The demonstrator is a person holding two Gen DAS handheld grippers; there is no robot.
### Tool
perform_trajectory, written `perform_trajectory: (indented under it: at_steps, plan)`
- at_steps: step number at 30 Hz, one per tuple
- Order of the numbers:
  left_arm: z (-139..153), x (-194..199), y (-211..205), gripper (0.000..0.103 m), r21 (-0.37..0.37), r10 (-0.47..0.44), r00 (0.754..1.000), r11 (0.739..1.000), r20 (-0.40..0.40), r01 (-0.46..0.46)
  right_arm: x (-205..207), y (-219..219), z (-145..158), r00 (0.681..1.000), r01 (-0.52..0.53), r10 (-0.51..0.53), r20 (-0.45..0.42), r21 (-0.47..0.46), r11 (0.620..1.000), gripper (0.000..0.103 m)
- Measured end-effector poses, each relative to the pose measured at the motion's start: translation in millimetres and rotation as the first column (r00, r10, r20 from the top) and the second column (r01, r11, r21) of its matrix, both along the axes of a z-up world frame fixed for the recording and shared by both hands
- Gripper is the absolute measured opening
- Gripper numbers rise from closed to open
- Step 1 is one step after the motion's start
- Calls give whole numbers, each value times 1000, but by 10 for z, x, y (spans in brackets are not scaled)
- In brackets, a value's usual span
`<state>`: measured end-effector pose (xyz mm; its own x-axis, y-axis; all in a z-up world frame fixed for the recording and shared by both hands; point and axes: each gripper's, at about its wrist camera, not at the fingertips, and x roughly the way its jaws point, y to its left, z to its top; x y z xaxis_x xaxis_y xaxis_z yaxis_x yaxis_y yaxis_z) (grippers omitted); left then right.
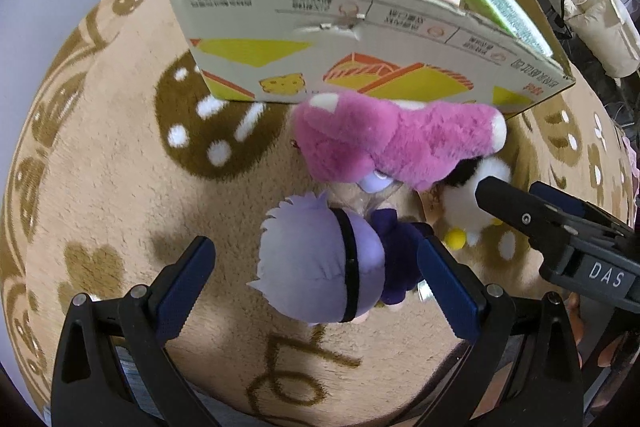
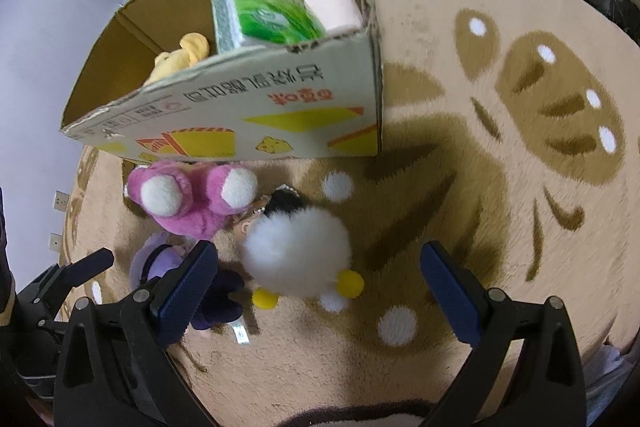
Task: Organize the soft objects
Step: 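Grasp the lavender plush doll with the left tool while the right tool grasps the white fluffy plush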
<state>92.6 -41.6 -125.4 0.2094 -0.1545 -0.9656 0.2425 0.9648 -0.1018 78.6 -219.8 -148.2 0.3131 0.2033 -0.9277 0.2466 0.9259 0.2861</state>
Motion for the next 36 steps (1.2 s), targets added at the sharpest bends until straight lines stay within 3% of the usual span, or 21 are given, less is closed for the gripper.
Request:
perform_trajectory:
  at_steps: [20,36]
  plan:
    - [-241,19,-322,100,15,-53,997,998,-62,54,149,45,-240,997,3,-1,-71,26,1000,102]
    - [-516,58,-559,100,34,-49,994,998,-96,52,251,-14,-380,995,5,-3,-103,18,1000,82]
